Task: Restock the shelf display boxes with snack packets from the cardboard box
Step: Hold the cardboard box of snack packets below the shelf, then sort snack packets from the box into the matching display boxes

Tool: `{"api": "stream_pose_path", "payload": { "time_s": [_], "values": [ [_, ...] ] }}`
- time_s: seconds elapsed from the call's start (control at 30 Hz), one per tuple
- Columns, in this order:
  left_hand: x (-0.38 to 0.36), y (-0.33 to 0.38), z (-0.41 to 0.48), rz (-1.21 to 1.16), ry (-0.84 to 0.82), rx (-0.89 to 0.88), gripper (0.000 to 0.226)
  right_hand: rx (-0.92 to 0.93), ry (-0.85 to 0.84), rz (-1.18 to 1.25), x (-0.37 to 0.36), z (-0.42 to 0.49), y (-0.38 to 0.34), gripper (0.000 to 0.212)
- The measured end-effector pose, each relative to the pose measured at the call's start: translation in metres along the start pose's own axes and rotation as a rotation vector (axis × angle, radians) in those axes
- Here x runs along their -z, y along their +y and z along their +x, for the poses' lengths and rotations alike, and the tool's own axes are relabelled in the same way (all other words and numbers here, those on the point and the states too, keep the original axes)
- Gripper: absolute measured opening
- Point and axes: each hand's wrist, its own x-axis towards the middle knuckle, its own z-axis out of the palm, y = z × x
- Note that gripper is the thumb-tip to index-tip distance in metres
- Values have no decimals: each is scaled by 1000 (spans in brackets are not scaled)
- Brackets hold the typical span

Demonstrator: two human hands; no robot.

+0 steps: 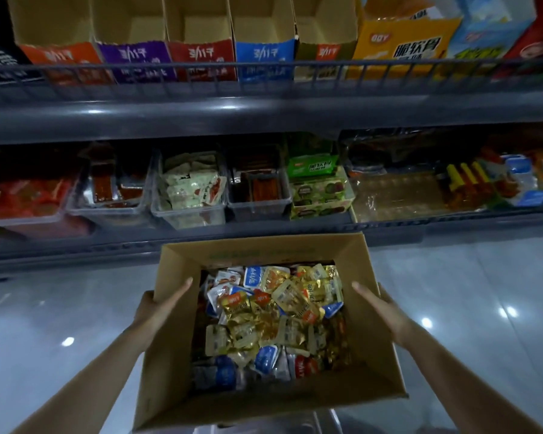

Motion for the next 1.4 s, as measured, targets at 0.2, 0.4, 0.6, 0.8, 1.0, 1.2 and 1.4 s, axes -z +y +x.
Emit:
{"api": "stream_pose_path", "payload": {
  "time_s": [0.2,0.4,0.6,0.8,1.0,1.2,1.4],
  "values": [
    [-11,6,-29,491,149,-231,121,265,275,-518,-25,-3,-16,100],
    [-22,25,-40,556,92,-184,149,137,355,-918,-43,-4,-17,132],
    [-14,30,-36,596,-40,-113,155,136,381,-978,-46,-1,-15,138],
    [-2,38,-32,647,-207,-50,168,128,286,-952,-39,1,-20,143],
    [-3,42,-34,606,-220,-47,165,105,282,-963,-38,4,-21,143],
    [-23,30,-32,474,161,-271,127,412,451,-1042,-42,7,-10,119],
    [-70,38,-32,510,9,-663,90,517,-116,-1091,-57,35,19,64]
  ]
}}
